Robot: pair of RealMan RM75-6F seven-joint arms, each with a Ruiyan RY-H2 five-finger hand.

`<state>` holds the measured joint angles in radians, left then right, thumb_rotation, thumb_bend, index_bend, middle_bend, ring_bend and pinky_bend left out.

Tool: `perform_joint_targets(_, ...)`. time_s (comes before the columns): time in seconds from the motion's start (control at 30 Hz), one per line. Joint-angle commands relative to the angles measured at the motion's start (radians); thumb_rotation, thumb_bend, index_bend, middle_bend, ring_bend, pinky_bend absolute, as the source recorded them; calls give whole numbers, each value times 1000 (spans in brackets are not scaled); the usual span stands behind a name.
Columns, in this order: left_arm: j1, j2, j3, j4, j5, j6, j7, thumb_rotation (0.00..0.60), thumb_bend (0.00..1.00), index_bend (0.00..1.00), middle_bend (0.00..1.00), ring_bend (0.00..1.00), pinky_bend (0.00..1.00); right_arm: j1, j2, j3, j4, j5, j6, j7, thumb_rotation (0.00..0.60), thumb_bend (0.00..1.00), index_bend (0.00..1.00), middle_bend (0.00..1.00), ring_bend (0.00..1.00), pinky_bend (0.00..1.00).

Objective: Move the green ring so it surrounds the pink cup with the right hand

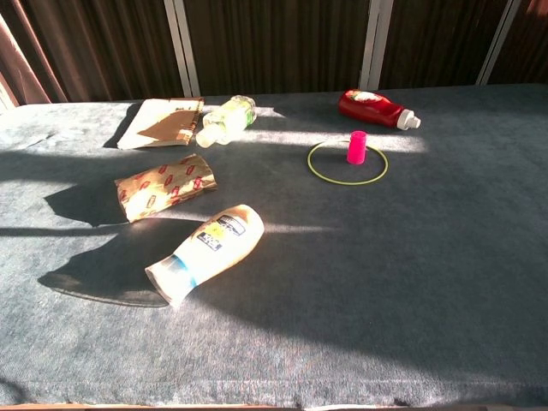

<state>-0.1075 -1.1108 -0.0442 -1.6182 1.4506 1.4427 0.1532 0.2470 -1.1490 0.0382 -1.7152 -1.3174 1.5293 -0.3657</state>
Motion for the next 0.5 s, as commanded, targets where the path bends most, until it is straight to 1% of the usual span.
perform_joint_targets(0.03,-1,-1,1,0,1,-3,2,600,473,237,95,6,167,-95,-61,-53,154,-80,101,70,600,41,0,0,0,138)
perform_joint_targets(0.2,-1,0,2,0,1,-1,1,600,472,237,95,5,168,-116,-92,-37,208,-91,112,98,600,40,0,0,0,138)
perform_joint_targets(0.33,1,0,1,-1,-1,1,1,600,473,237,95,5,167,-116,-94,-29,208,-77,66,127,600,40,0,0,0,138)
perform_joint_targets(0.5,4,1,5,-6,3,6,9,600,473,237,95,5,168,-114,-100,-17,214,-85,35,171,600,40,0,0,0,138)
